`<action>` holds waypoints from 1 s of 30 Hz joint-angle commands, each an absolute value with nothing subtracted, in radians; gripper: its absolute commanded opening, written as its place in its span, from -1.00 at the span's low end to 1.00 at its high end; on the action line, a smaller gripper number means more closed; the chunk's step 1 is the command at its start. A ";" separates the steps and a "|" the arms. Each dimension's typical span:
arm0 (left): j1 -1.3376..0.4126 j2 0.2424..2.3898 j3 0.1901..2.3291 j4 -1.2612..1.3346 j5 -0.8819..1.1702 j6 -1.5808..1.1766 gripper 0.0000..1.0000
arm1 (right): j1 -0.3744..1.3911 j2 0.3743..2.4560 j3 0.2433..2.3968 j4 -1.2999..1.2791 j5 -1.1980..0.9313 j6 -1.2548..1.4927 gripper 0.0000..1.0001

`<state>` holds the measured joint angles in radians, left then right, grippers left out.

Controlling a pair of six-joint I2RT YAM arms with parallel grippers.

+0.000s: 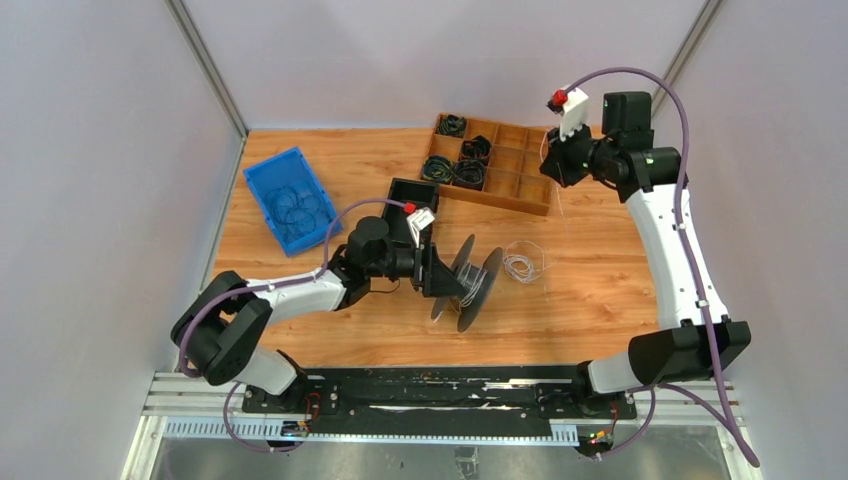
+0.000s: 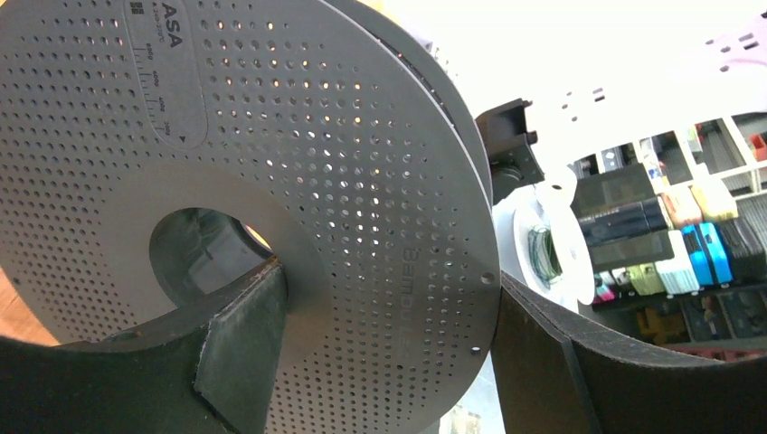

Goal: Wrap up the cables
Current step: Place the cable reel at the center of the board.

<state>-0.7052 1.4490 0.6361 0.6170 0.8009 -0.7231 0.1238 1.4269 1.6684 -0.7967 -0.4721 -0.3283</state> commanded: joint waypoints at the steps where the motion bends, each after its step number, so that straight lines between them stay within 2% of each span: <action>1: -0.674 1.465 0.609 0.761 0.803 -0.756 -0.60 | 0.161 1.413 1.659 -0.849 -0.521 -0.372 -0.99; 5: -0.647 1.494 0.580 0.858 0.802 -0.831 -0.57 | 0.203 1.400 1.636 -0.885 -0.546 -0.451 -0.99; 11: -0.623 1.527 0.580 0.865 0.821 -0.862 -0.55 | 0.227 1.369 1.598 -0.898 -0.540 -0.503 -0.99; 21: -0.596 1.507 0.571 0.759 0.815 -0.804 -0.06 | 0.263 1.361 1.575 -0.904 -0.553 -0.521 -0.99; 30: -0.586 1.509 0.576 0.730 0.815 -0.781 0.25 | 0.280 1.366 1.568 -0.903 -0.558 -0.523 -0.99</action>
